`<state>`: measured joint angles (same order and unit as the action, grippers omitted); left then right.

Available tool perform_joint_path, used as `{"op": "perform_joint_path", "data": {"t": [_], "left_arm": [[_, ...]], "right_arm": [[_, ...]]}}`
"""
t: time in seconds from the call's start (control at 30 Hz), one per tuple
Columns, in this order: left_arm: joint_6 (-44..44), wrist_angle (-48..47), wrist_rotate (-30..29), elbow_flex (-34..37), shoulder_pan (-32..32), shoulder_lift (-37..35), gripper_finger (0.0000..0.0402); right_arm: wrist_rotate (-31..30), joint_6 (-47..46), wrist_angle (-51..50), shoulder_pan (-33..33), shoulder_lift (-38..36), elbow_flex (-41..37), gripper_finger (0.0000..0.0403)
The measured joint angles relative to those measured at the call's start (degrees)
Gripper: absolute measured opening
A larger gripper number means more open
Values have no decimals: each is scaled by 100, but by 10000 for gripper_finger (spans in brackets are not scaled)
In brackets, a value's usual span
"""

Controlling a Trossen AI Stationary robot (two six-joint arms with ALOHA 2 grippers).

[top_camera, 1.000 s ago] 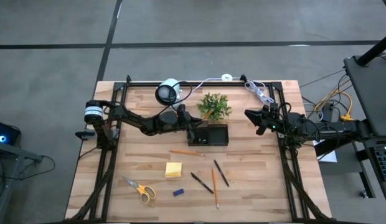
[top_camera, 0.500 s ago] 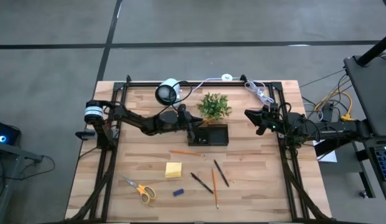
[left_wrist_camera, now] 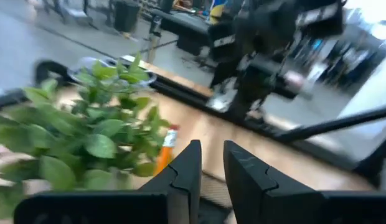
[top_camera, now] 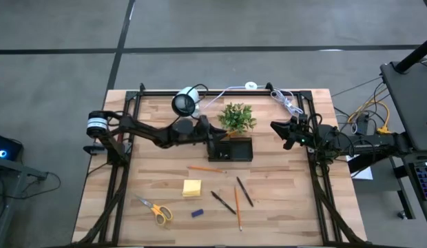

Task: Pick and place office supplies into organizer
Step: Put the yellow scissors into the black desk organizer

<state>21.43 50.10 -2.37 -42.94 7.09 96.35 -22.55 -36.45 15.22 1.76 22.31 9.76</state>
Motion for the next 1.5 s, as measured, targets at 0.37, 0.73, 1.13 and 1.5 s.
{"op": "perform_joint_path", "data": {"t": [0.37, 0.73, 1.13, 1.5], "left_arm": [[346, 310, 1280, -33, -44, -251, 54], [983, 1095, 1750, -29, -66, -264, 71], [3062, 1090, 3751, -18, -90, -273, 71], [4304, 1086, 5012, -26, -267, -274, 70]], "right_arm": [[0, 17, 0, 2, 4, 0, 52], [4, 0, 0, 0, 4, 0, 52], [7, -2, 0, 0, 4, 0, 52], [4, 37, 0, 0, 4, 0, 52]]}}
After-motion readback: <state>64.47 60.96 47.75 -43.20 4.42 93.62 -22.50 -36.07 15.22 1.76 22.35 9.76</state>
